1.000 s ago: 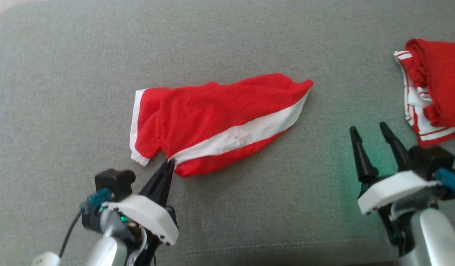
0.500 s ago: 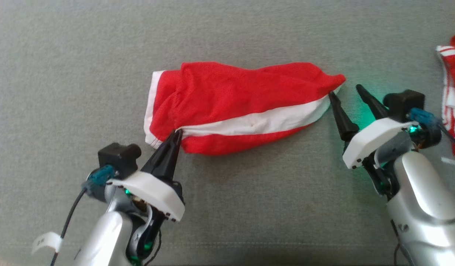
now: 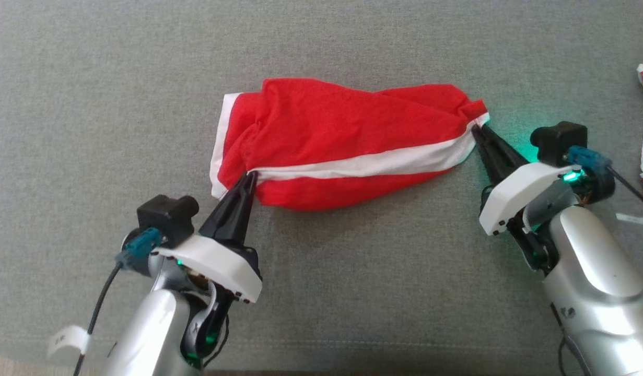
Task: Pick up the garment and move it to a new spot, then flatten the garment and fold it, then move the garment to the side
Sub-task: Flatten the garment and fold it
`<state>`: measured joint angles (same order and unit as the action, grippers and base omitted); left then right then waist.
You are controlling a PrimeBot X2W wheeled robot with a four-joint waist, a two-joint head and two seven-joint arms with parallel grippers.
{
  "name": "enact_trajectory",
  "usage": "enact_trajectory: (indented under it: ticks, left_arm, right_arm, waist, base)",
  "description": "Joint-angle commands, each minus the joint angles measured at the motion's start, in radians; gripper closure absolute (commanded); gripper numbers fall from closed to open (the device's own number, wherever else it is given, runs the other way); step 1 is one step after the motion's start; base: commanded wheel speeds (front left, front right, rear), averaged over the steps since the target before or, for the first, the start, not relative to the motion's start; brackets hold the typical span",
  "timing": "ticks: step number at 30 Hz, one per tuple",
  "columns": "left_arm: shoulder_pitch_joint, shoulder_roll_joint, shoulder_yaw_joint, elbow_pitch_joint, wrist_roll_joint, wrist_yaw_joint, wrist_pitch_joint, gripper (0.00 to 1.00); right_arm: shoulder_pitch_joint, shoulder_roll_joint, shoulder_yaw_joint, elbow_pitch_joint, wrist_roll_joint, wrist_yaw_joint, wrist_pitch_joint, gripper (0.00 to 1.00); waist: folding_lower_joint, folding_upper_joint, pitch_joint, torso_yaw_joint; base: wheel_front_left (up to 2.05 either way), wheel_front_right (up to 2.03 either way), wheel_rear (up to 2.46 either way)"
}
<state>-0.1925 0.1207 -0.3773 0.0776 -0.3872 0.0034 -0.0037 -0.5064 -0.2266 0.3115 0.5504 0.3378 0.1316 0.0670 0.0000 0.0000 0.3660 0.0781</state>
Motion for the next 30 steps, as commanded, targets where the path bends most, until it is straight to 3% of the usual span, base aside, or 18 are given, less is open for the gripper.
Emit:
enact_trajectory:
  ticks: [1, 7, 13, 23, 30]
  left_arm:
    - [-0.041, 0.011, 0.032, -0.030, 0.011, 0.003, -0.018, 1.00]
    - [-0.049, 0.036, 0.049, -0.062, 0.037, 0.017, -0.066, 1.00]
    - [-0.059, 0.084, 0.066, -0.144, 0.085, 0.037, -0.094, 1.00]
    - [-0.144, 0.159, 0.101, -0.277, 0.140, 0.049, -0.069, 1.00]
    - [-0.217, 0.180, 0.106, -0.364, 0.149, 0.045, -0.018, 1.00]
  right_arm:
    - [0.006, 0.001, 0.017, -0.021, 0.006, -0.001, -0.015, 1.00]
    - [0.055, -0.002, -0.034, -0.131, 0.008, -0.001, -0.078, 1.00]
    - [0.115, -0.008, -0.105, -0.322, -0.009, -0.001, -0.073, 1.00]
    - [0.149, 0.014, -0.229, -0.675, -0.037, -0.001, 0.057, 1.00]
    - [0.151, 0.048, -0.301, -0.864, -0.053, -0.001, 0.155, 1.00]
  waist:
    - [0.0000, 0.0000, -0.001, 0.000]
    - [0.0000, 0.0000, -0.031, -0.010]
    - [0.0000, 0.0000, -0.087, -0.036]
    - [0.0000, 0.0000, -0.188, -0.072]
    - [0.0000, 0.0000, -0.232, -0.092]
  base:
    - [0.00, 0.00, 0.00]
    - [0.00, 0.00, 0.00]
    - [0.00, 0.00, 0.00]
    - [0.00, 0.00, 0.00]
    - [0.00, 0.00, 0.00]
